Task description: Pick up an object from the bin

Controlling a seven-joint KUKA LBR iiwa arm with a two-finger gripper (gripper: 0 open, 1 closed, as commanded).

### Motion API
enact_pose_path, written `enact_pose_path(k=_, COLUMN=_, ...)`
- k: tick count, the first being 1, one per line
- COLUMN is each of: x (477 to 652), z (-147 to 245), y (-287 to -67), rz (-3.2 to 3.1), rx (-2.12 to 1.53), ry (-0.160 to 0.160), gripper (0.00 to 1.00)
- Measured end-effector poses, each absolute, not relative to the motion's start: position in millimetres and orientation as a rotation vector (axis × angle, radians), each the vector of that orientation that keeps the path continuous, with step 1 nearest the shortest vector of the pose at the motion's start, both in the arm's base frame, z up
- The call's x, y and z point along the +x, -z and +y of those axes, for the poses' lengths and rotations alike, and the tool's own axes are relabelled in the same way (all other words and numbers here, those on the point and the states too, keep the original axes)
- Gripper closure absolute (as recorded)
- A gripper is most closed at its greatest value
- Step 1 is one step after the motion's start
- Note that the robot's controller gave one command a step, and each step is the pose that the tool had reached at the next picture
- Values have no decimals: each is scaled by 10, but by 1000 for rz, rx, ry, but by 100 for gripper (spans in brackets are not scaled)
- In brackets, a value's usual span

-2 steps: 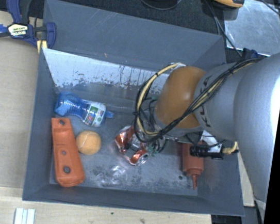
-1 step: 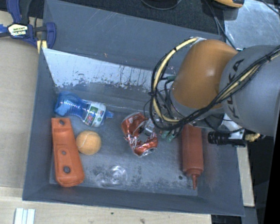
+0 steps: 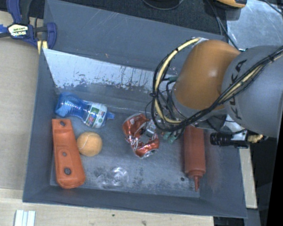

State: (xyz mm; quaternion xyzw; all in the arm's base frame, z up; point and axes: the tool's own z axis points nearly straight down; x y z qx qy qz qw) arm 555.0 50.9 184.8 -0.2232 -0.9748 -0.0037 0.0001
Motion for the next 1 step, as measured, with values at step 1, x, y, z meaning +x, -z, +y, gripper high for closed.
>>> enact_pose_path(k=1, x=5596, z=478, y=-2445, rz=-3065, rx=-724, ry=15, gripper=100)
